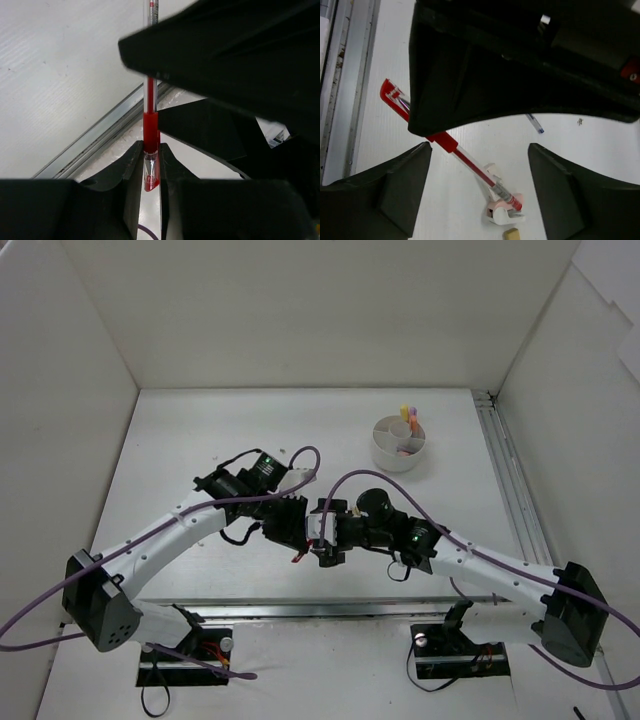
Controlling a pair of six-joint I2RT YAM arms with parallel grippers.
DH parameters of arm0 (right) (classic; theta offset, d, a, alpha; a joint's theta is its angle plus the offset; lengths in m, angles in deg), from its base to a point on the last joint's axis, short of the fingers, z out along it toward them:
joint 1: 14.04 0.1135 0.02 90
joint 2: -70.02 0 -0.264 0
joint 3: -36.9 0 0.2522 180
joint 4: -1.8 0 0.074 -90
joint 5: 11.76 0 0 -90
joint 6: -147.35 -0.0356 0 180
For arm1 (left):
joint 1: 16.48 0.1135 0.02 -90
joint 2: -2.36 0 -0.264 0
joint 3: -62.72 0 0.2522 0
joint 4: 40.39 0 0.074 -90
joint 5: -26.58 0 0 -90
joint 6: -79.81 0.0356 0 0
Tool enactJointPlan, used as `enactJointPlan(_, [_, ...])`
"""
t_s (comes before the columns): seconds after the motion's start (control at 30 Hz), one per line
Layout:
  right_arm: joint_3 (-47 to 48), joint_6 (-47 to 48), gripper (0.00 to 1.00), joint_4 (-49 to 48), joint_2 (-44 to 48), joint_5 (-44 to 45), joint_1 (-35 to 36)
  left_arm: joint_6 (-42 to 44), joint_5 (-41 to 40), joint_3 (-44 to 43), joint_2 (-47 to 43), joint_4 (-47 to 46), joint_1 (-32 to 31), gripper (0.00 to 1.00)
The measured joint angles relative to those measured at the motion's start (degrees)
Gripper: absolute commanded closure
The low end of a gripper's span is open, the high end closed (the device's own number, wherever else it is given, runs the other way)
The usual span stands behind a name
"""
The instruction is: Sort the stationery into containers
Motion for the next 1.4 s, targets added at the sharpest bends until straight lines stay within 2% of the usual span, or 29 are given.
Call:
enactJointPlan(0.1, [0.00,-0.33,0.49,-1.07,-0.90,-1.92,0.50,0.50,1.27,0.00,0.31,0.11,0.00,1.00])
enactJointPlan(0.13, [0.00,-0.50,0.59,-0.94,-1.38,-2.40,0.57,0.63,1.53,0.00,0.33,0.00,0.07,1.00])
enactJointPlan(0.17, [0.00,-0.48,0.64,-0.90,-1.88,-2.67,0.61,0.72,1.77,0.02,0.31,-0.35,0.24,1.00])
enactJointPlan(0.2, [0.00,-0.59,0.75,-0.70,-2.36,-2.86,0.72,0.85,2.01,0.07,0.26,-0.92,0.37,1.00])
enactJointPlan(0.3, [0.00,-0.52,0.92,0.61,-3.54,-3.50,0.87,1.40,1.92,0.24,-0.17,-1.99,0.79,1.00])
enactJointPlan(0.33, [-0.02,-0.61,1.00,1.09,-3.74,-3.87,1.03,1.55,1.97,0.31,-0.44,-2.80,1.01,1.00])
enactJointPlan(0.4, [0.00,-0.74,1.00,1.07,-3.69,-3.63,1.25,1.79,1.95,0.46,-0.94,-3.28,1.09,0.97])
enactJointPlan(0.43, [0.00,-0.72,1.00,1.05,-3.56,-3.34,1.25,1.92,1.92,0.63,-1.14,-3.65,1.09,0.89])
enactJointPlan(0.47, [-0.02,-0.72,1.00,1.03,-3.41,-2.95,1.25,1.97,1.92,0.90,-1.40,-4.13,1.09,0.78])
enactJointPlan(0.5, [-0.11,-0.74,1.00,0.79,-3.15,-2.14,1.27,1.90,2.29,1.18,-1.68,-4.76,1.09,0.42])
enactJointPlan(0.53, [-0.22,-0.76,1.00,0.26,-2.97,-1.46,1.36,2.45,2.67,1.20,-1.90,-5.31,1.05,0.25])
enactJointPlan(0.6, [-1.55,-0.76,1.00,-0.79,-1.97,1.42,1.33,3.04,2.67,1.31,-3.08,-5.22,1.14,0.01])
enactJointPlan(0.77, [-2.03,-0.87,1.00,-5.68,-0.46,6.78,1.09,3.43,-0.61,1.31,-7.50,-5.75,1.33,0.00])
enactJointPlan(0.87, [-2.60,-2.12,1.00,-8.74,-0.31,8.63,-0.59,2.97,-3.65,2.34,-13.25,-8.15,2.47,0.00])
enactJointPlan(1.0, [-5.25,-5.68,1.00,-14.16,-0.39,12.39,-6.60,0.68,-13.60,5.40,-25.07,-9.99,6.40,0.00])
enactJointPlan(1.13, [-5.68,-13.07,1.00,-22.08,-2.32,21.97,-14.47,-2.54,-23.02,8.44,-31.58,-10.08,12.26,0.00])
enactJointPlan(1.23, [-3.76,-18.21,1.00,-27.17,-5.99,28.09,-20.83,-4.61,-26.29,11.61,-31.41,-10.73,16.41,0.00])
enactJointPlan(1.4, [2.78,-24.02,1.00,-31.91,-14.16,31.95,-28.35,-5.53,-25.90,17.44,-22.56,-12.85,22.27,0.00])
